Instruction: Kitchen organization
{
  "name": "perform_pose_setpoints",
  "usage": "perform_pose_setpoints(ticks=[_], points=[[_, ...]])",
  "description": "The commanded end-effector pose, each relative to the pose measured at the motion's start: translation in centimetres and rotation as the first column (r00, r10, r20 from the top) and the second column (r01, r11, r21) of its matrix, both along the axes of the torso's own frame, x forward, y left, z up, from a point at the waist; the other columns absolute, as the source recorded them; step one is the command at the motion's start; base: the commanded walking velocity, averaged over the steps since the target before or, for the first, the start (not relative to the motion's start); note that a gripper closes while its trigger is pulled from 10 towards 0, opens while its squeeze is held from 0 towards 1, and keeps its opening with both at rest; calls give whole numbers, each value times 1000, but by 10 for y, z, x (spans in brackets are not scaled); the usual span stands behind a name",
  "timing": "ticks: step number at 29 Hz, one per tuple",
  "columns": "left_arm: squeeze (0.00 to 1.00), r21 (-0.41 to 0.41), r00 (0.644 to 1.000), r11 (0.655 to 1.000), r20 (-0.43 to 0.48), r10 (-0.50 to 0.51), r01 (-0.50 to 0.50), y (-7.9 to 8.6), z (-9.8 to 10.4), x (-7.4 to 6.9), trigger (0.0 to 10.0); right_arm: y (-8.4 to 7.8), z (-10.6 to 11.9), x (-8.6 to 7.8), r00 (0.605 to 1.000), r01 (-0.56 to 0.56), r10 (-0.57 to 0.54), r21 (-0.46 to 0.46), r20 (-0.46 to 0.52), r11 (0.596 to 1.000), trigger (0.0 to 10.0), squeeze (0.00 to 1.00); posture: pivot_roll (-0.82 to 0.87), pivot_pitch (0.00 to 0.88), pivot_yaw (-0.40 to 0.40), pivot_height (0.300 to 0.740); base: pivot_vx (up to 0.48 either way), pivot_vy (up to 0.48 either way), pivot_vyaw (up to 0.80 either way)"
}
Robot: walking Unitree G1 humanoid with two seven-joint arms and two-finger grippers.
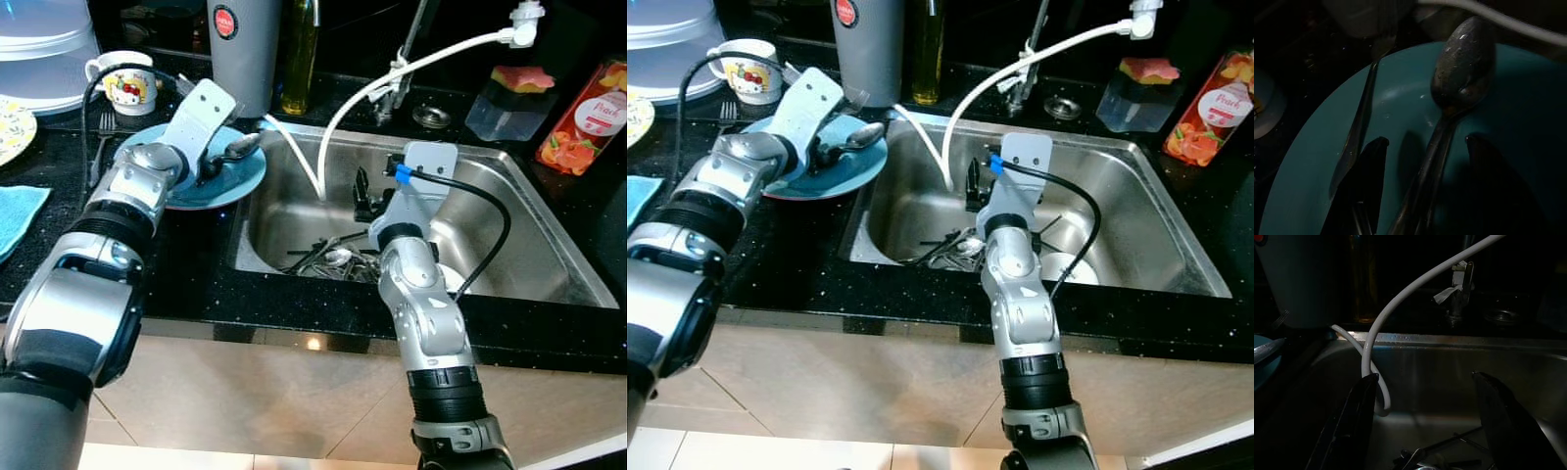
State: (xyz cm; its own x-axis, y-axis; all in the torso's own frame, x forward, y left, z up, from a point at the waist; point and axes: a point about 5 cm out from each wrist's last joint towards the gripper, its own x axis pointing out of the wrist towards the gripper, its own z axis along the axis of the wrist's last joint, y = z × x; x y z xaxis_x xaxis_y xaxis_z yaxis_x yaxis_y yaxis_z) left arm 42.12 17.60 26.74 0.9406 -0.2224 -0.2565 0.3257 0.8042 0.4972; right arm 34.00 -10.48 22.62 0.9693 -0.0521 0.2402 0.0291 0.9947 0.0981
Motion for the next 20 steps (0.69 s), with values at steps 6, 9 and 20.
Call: perform_pose_setpoints(ticks=[6,9,20], points=[[0,-10,997,999,-63,-34,33,-7,-9,-1,7020,1,2,0,1000,-4,4,1,10,1000,10000,0,234,41,-71,740,0,0,0],[0,-15,994,1000,-108,19,-20,2,-17,-1,4824,1,1,0,1000,-5,5,1,11,1000,10000,0,234,38,-70,740,0,0,0],[0,-155,959,976,-264,107,-151,17,-34,-6,0,1,1,0,1000,-2,2,4,9,1000,10000,0,240,37,-66,740,0,0,0]])
